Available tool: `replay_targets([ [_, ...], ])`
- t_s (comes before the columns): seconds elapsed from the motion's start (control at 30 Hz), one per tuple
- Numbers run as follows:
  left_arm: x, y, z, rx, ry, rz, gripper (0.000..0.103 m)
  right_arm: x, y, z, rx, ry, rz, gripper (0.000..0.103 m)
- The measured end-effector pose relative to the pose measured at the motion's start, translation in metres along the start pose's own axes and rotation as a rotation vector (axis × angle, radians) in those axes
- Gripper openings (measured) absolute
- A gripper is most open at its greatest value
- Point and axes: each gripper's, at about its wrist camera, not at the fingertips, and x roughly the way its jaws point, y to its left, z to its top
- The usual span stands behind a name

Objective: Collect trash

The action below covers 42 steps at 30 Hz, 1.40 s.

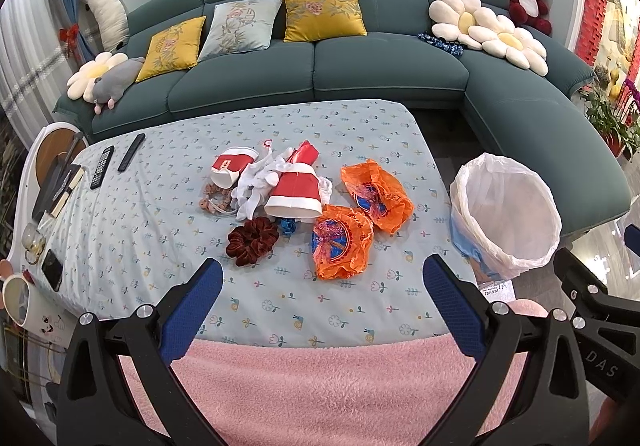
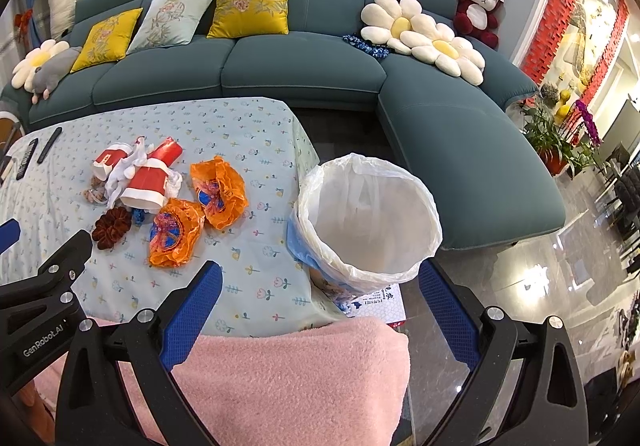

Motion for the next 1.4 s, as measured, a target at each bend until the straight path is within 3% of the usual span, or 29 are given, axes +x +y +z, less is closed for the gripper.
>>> replay_targets([
  [1.4,0.0,0.0029,0.0043,-0.01,-0.029,0.007,0.096,-0.0041,0.0038,0.0029,0.027,-0.036,-0.002,0.094],
])
